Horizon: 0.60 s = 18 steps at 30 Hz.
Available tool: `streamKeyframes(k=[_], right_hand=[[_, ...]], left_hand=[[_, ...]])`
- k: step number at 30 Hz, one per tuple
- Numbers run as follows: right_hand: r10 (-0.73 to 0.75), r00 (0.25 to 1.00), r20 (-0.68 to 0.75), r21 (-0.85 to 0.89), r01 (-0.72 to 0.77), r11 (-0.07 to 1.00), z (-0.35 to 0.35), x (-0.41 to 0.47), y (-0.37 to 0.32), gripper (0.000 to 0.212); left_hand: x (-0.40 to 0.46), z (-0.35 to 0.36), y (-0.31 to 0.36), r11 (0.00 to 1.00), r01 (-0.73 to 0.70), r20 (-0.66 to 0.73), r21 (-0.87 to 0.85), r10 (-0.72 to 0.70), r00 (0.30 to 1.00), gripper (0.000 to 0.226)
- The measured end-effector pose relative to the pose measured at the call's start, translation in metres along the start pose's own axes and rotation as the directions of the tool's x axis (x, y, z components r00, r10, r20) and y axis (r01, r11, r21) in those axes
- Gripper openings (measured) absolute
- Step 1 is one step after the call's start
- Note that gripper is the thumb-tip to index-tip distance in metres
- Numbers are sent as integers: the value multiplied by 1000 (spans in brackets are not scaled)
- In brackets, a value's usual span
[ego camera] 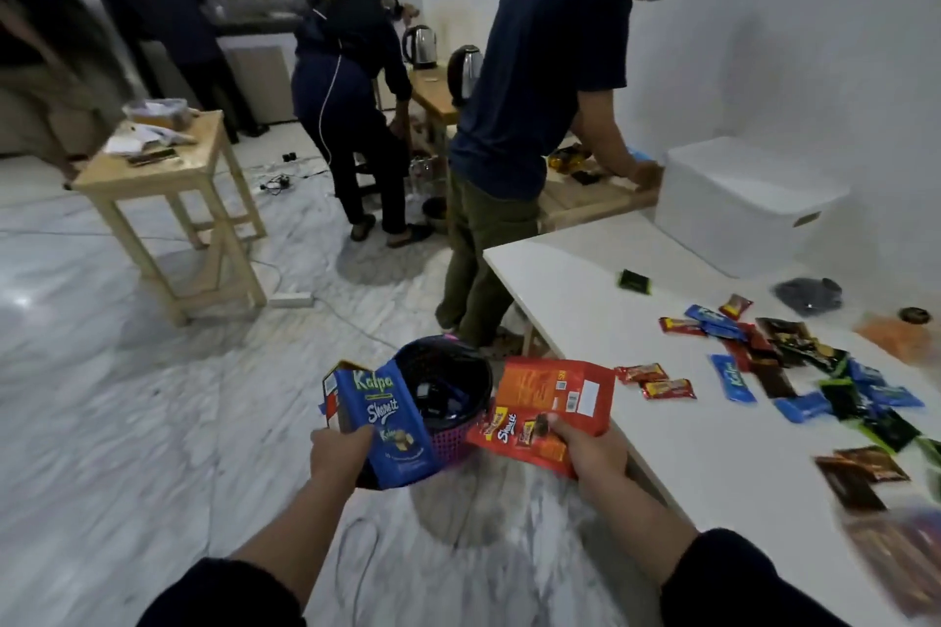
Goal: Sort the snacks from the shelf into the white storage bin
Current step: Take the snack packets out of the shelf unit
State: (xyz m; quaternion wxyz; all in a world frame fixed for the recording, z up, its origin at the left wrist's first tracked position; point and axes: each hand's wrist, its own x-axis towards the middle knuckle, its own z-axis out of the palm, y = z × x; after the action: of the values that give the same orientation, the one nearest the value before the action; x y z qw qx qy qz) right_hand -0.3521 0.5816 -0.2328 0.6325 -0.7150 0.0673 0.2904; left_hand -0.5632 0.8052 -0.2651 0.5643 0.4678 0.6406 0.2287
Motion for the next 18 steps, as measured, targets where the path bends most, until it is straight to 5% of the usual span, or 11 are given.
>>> streamKeyframes(k=[9,18], right_hand=[[74,997,-4,-143,-74,987,111,74,4,44],[239,968,-81,-274,-252,928,213,212,11,43]], left_hand=[[86,11,4,993,115,-12,4,-115,993,71],[208,91,44,953,215,4,212,-221,975,58]])
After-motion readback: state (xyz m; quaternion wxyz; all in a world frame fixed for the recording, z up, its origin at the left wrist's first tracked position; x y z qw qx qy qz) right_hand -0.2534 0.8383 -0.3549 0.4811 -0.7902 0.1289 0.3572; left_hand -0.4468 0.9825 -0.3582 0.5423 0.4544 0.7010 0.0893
